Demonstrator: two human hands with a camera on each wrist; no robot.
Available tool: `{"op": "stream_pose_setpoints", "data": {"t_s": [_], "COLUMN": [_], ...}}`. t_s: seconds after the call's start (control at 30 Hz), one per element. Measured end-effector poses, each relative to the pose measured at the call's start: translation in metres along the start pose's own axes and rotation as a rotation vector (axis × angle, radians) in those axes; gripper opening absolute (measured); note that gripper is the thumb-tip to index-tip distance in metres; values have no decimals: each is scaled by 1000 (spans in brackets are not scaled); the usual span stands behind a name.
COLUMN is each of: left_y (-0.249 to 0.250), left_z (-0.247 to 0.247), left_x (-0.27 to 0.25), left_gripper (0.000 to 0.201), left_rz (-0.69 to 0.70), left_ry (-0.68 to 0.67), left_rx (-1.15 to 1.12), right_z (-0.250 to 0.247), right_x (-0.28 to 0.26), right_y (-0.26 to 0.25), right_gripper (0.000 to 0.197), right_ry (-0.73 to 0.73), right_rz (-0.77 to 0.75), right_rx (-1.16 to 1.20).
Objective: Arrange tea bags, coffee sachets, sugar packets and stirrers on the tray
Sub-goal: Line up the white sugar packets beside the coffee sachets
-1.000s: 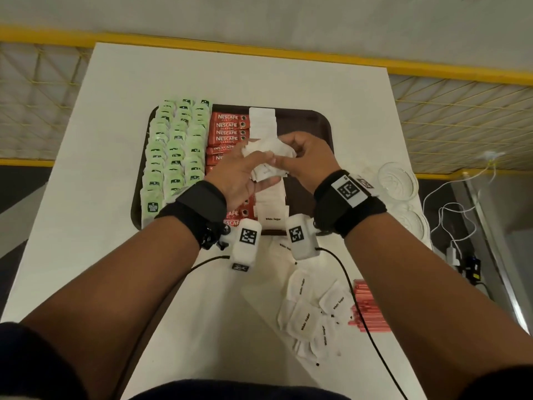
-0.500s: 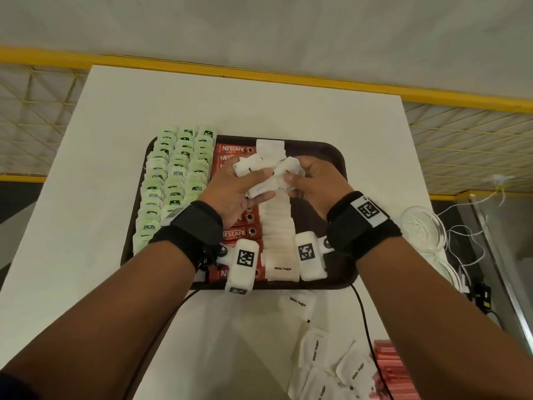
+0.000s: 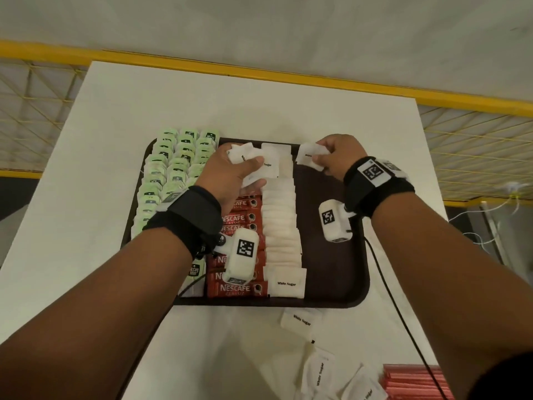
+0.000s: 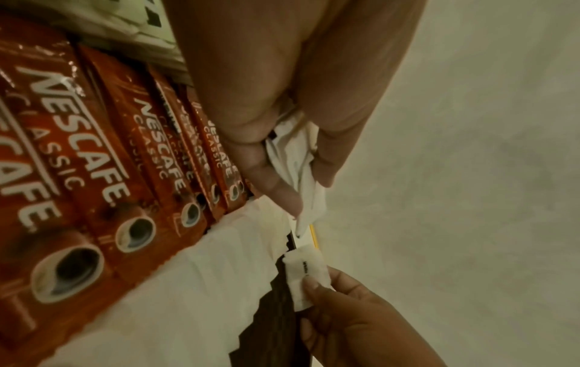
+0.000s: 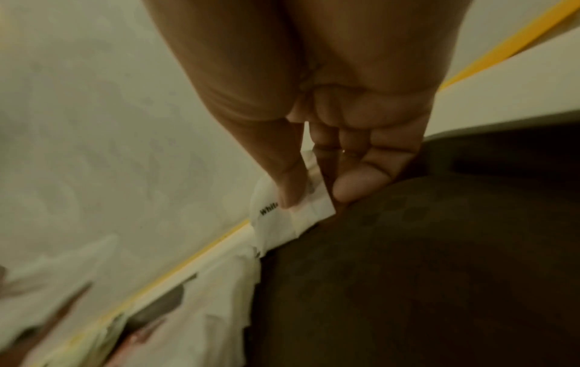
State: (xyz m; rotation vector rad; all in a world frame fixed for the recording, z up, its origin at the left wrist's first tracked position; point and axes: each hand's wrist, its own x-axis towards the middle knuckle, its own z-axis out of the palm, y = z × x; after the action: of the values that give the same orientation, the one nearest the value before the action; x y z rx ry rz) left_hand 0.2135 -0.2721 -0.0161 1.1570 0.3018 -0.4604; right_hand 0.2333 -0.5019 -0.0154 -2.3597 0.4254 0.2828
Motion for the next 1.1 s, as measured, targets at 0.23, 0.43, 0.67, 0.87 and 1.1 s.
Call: {"op": "stream_pose_setpoints", "data": {"t_s": [0.23,0.43,0.67,0.87,1.1], "left_y": [-9,-11,-13,-16,-11], "left_z": [-4,-5,4,13,9], "left_x": [0,0,1,-2,-2], "left_gripper": [32,31,31,40,21], "left_rz": [-34,-82,-77,-75,-146], "left_ry": [-2,-52,-45,-56,-28], "left_rx": [4,-24,-61,-35,-124], "right_z": [7,12,1,13,16], "right_x": [21,21,-18,-34,-20], "right_y": [-4,-1,-19,-7,28], "right_gripper": [31,46,37,18,17], "right_ry": [65,138,-86,-173,11], "right_rz": [1,3,-26,2,228], "right_rx": [-224,-207,90,438,551]}}
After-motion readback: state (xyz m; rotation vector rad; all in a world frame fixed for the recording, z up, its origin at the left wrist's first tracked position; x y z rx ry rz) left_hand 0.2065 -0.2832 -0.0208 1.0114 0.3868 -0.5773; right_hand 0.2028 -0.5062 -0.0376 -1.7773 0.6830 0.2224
